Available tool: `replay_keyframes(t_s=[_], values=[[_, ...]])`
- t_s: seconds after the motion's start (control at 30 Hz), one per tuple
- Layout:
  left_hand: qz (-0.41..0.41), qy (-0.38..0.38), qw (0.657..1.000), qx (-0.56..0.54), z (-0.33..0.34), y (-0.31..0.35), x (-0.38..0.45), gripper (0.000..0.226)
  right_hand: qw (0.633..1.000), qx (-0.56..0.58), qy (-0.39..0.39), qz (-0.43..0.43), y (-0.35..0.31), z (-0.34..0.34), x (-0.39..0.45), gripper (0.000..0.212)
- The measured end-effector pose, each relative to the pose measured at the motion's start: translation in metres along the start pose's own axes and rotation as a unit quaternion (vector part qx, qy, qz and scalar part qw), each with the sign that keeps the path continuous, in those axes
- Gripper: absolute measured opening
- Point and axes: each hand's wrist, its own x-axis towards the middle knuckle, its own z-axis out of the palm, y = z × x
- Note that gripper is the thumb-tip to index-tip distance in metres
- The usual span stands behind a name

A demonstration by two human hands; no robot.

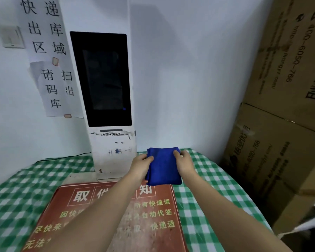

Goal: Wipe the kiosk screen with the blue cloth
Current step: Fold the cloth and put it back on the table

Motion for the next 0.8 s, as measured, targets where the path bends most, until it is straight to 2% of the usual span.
replay_keyframes(t_s=[0.07,0.13,0.2,0.27,0.4,0.43,0.53,0.57,0.63,0.73,0.8], values=[[0.003,-0.005,1.0,0.014,0.006,-0.005,0.007,0.022,0.997,0.034,-0.008,0.068,0.007,-0.002,0.005,0.032],[-0.003,-0.009,0.999,0.036,0.011,-0.012,0.015,0.019,0.977,0.11,-0.035,0.179,0.017,-0.002,0.007,0.042],[-0.022,-0.011,0.998,0.049,0.015,-0.022,0.027,0.015,0.965,0.111,-0.061,0.229,0.031,-0.005,0.008,0.039],[-0.062,-0.015,0.996,0.062,0.019,-0.036,0.034,0.015,0.971,0.044,-0.073,0.221,0.044,-0.01,0.005,0.031],[-0.141,-0.094,0.981,0.089,0.03,-0.061,0.043,0.012,0.981,-0.046,-0.055,0.183,0.065,-0.02,0.015,0.038],[-0.141,-0.111,0.978,0.107,0.033,-0.064,0.045,0.02,0.982,-0.071,-0.047,0.168,0.069,-0.023,0.02,0.039],[-0.125,-0.115,0.974,0.149,0.05,-0.073,0.056,0.08,0.982,-0.123,-0.032,0.143,0.086,-0.034,0.038,0.037],[-0.11,-0.107,0.975,0.161,0.056,-0.076,0.061,0.085,0.982,-0.124,-0.029,0.138,0.09,-0.037,0.042,0.036],[-0.082,-0.088,0.975,0.189,0.067,-0.085,0.072,0.074,0.984,-0.117,-0.022,0.132,0.101,-0.042,0.053,0.033],[-0.038,-0.073,0.969,0.233,0.085,-0.099,0.089,0.037,0.981,-0.163,-0.017,0.1,0.117,-0.048,0.078,0.017],[-0.031,-0.074,0.96,0.269,0.097,-0.108,0.105,0.036,0.974,-0.212,-0.028,0.069,0.127,-0.048,0.097,0.014]])
